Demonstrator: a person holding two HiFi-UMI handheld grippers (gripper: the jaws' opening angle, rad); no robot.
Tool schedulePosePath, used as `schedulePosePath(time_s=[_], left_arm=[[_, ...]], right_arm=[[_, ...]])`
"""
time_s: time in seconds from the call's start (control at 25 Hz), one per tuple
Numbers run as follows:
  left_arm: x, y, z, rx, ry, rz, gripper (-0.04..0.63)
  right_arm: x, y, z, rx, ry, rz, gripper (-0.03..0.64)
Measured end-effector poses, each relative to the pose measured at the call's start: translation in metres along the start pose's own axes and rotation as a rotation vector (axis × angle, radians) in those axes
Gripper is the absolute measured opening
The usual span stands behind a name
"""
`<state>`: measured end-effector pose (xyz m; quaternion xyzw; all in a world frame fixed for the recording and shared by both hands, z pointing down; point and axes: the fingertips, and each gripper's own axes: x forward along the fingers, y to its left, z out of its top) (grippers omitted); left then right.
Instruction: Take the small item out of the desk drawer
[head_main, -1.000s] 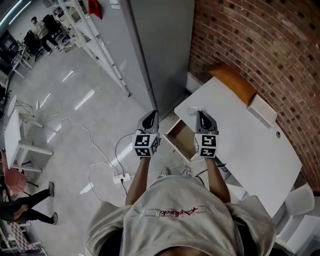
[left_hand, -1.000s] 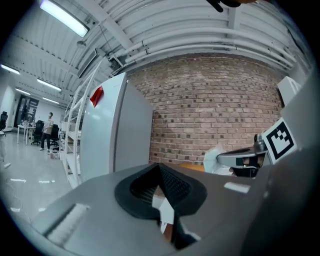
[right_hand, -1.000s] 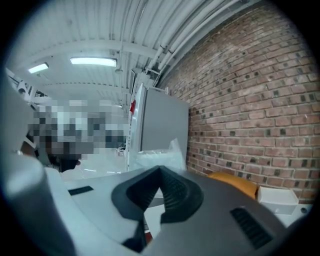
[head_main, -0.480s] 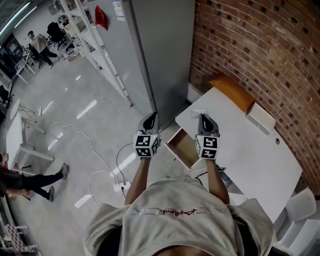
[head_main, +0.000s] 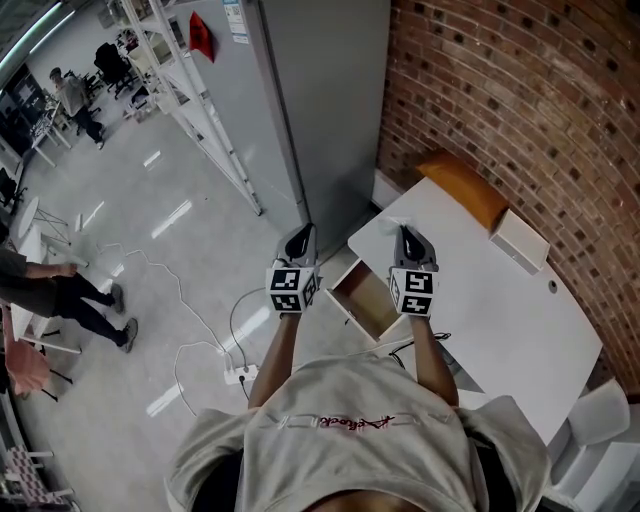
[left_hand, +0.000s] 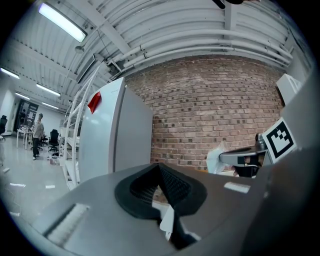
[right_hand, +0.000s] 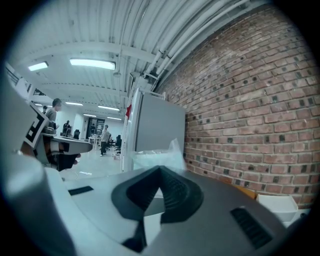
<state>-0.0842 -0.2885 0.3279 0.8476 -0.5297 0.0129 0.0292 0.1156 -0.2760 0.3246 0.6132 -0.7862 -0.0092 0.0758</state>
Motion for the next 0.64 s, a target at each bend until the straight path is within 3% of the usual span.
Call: schedulePosePath(time_s=[0.64], left_arm=[[0.0078, -0.0048, -0.0036, -0.002, 0.006, 0.003, 0.009]], right_arm=[[0.0039, -0.0079, -0.0086, 0.0, 0.02, 0.001, 0.011]])
